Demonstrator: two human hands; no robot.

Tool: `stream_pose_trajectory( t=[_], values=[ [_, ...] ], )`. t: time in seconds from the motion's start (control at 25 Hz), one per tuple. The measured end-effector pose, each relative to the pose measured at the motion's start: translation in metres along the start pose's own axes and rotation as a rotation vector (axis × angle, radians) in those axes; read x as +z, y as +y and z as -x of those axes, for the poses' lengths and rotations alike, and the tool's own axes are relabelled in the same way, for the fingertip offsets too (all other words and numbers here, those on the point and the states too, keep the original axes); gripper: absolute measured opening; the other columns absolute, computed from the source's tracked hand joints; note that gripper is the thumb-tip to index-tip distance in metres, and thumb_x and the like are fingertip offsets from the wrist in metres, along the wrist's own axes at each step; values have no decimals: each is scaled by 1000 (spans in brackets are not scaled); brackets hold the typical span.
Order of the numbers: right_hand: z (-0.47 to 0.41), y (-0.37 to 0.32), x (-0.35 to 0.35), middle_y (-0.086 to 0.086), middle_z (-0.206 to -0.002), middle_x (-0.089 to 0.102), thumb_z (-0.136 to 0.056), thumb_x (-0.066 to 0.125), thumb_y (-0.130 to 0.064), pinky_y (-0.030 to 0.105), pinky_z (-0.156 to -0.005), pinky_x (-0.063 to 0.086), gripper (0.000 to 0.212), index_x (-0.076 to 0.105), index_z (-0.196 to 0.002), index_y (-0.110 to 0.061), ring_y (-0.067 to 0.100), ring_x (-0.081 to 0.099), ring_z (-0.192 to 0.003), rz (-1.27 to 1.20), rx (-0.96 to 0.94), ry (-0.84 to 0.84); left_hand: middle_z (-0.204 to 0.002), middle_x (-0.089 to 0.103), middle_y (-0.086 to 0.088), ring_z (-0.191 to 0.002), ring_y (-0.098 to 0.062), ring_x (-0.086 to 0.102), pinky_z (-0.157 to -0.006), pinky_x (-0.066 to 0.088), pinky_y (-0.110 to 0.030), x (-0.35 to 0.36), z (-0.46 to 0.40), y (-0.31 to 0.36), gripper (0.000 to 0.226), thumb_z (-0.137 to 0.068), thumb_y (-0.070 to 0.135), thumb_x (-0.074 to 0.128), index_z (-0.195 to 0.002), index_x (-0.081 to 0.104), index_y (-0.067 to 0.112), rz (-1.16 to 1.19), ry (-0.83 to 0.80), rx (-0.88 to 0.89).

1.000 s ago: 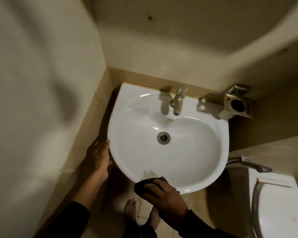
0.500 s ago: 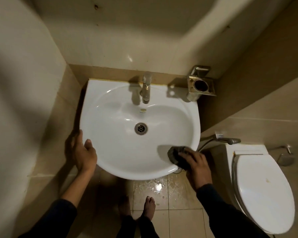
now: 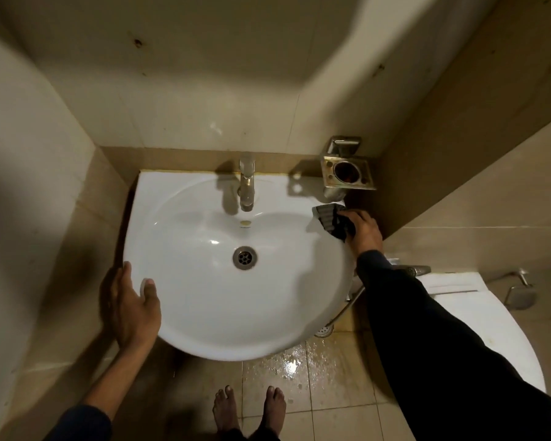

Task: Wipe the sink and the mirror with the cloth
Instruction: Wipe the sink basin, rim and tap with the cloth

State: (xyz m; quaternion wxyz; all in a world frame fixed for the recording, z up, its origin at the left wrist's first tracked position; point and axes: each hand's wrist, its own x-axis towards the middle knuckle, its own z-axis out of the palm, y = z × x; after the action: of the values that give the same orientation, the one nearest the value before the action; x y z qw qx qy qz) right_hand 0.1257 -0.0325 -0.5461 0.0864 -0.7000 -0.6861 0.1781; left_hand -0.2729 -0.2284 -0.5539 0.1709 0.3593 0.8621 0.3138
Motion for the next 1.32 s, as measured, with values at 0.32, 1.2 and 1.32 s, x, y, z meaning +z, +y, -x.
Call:
stream_pose_trajectory(
  t=[0.32, 1.2, 1.32],
  values=[
    [29, -10, 7, 19, -133, 50, -91, 61, -7, 46, -95, 43, 52, 49, -140, -17, 38, 47, -112, 128, 76, 102, -151, 34, -18, -138, -37, 33, -111, 30, -50, -10, -3, 9, 55, -95, 24, 51, -146, 33, 12, 48, -25, -49],
    [-34, -162, 42, 25, -137, 47, -98, 47, -19, 41, -103, 42, 51, 34, -142, 2, 37, 48, -123, 596, 115, -92, -152, 32, -19, -138, -38, 32, -111, 29, -46, -24, 0, 22, 56, -95, 20, 49, -147, 30, 7, 93, -52, -42],
    [-37, -184, 45, 22, -141, 43, -99, 44, -18, 39, -101, 44, 50, 33, -145, -3, 35, 44, -124, 505, -25, -45, -152, 34, -18, -139, -36, 32, -112, 28, -47, -23, -9, 15, 56, -95, 22, 49, -147, 31, 8, 72, -43, -48]
  ],
)
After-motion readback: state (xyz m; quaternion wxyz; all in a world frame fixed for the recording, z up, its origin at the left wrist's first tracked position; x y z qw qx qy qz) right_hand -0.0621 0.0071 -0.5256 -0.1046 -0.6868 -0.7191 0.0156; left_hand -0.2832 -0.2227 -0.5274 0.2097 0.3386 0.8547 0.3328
